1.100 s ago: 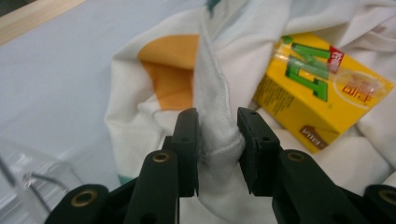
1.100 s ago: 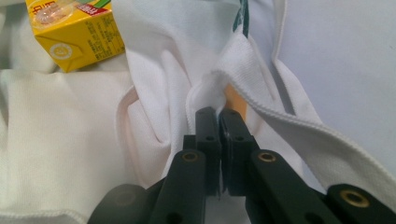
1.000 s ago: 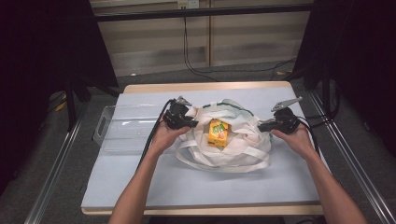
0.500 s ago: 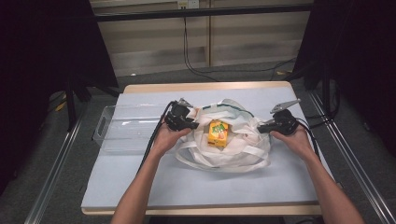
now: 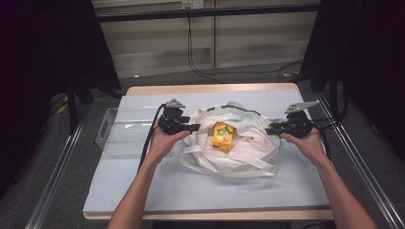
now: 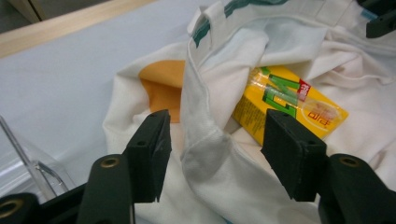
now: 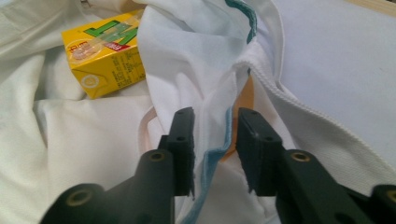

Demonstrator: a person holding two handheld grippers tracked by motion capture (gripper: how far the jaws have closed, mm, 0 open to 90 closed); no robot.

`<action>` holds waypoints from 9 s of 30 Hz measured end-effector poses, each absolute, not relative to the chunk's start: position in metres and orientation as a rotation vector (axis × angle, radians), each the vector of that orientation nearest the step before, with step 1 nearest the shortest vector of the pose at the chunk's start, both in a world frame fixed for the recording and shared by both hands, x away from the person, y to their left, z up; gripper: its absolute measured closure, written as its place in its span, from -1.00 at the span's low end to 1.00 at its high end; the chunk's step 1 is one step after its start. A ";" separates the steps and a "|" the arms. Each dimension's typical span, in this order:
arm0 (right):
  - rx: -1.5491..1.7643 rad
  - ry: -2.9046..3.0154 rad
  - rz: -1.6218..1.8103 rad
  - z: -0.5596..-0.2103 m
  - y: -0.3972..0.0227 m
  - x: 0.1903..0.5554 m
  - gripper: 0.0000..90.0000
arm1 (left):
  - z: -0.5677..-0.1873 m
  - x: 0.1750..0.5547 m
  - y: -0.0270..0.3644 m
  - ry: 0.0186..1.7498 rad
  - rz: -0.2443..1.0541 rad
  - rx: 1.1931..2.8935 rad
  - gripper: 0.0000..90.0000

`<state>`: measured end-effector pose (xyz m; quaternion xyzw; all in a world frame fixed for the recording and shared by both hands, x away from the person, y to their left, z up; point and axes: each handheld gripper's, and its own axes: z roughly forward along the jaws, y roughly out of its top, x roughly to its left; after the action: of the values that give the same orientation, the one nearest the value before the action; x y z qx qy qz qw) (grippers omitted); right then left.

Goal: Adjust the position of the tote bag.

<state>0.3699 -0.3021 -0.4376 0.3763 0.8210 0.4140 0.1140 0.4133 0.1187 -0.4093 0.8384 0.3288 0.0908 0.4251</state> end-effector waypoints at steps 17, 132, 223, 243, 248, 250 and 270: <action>1.074 2.256 1.346 -0.419 -0.311 0.331 0.04 | -0.396 0.369 0.132 0.759 0.314 1.987 0.00; 1.069 2.207 1.471 -0.444 -0.302 0.237 -0.35 | -0.420 0.359 0.046 0.857 0.228 2.168 -0.38; 1.076 2.166 1.515 -0.453 -0.293 0.206 -0.63 | -0.458 0.325 0.075 0.583 0.366 2.026 -0.83; 1.075 2.150 1.522 -0.452 -0.297 0.205 -0.65 | -0.444 0.334 0.082 0.669 0.267 2.017 -0.40; 1.066 2.142 1.529 -0.451 -0.297 0.204 -0.66 | -0.436 0.336 0.087 0.688 0.218 1.994 -0.39; 1.067 2.142 1.525 -0.451 -0.298 0.204 -0.67 | -0.433 0.336 0.087 0.690 0.211 1.987 -0.39; 1.070 2.128 1.537 -0.450 -0.299 0.205 -0.69 | -0.414 0.343 0.100 0.701 0.157 2.041 -0.39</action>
<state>0.2046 -0.2990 -0.4500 0.3730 0.7420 0.5357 0.1529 0.3432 0.0999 -0.4138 0.8328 0.2861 0.0641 0.4696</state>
